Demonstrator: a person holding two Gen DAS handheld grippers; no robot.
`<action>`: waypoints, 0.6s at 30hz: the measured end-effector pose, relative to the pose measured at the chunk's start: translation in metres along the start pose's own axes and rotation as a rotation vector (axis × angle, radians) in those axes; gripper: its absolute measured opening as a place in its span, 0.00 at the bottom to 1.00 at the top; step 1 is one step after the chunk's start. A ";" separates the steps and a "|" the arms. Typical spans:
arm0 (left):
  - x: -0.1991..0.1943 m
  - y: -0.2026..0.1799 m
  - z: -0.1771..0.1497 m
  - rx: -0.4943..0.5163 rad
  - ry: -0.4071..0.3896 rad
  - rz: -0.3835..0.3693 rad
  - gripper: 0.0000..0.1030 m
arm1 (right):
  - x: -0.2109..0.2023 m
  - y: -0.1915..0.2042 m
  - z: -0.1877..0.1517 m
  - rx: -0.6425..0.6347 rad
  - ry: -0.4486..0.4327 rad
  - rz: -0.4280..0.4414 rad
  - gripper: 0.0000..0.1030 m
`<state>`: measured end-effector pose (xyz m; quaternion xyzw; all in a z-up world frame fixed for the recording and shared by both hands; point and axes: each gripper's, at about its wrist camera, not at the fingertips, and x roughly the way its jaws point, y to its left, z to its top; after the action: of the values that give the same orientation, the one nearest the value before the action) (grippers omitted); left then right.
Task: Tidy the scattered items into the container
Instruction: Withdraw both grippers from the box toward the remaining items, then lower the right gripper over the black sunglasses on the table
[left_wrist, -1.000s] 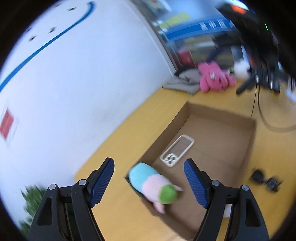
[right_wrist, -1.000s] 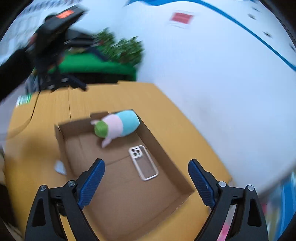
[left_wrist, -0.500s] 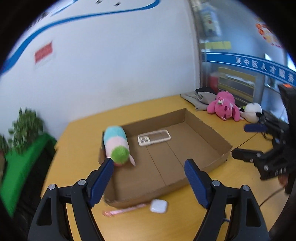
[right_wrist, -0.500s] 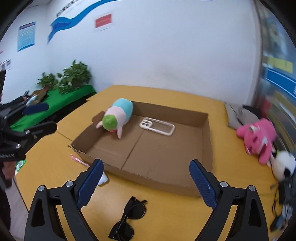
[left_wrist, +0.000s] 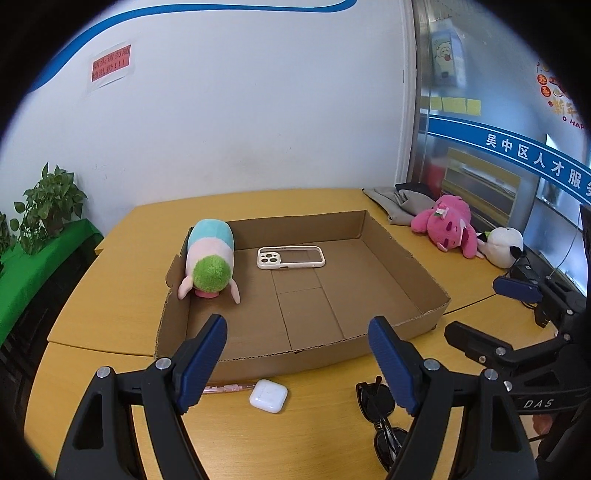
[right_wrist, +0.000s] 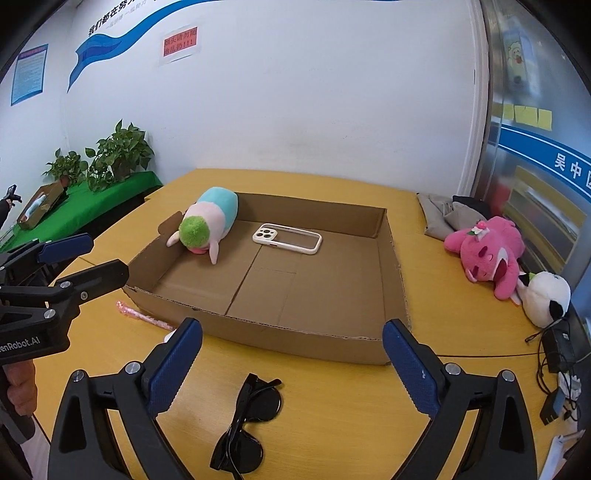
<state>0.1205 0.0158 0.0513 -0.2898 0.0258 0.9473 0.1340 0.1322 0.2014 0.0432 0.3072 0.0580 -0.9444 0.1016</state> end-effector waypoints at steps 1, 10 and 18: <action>0.002 0.002 -0.001 -0.008 0.001 0.000 0.77 | 0.004 -0.001 -0.002 0.000 0.007 -0.003 0.97; 0.025 0.003 -0.018 -0.044 0.049 -0.025 0.77 | 0.029 -0.008 -0.014 0.025 0.053 0.012 0.97; 0.042 0.004 -0.032 -0.058 0.100 -0.065 0.77 | 0.042 -0.013 -0.030 0.047 0.087 0.024 0.97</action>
<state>0.1030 0.0176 0.0016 -0.3413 -0.0042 0.9271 0.1547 0.1133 0.2131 -0.0050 0.3511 0.0363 -0.9300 0.1029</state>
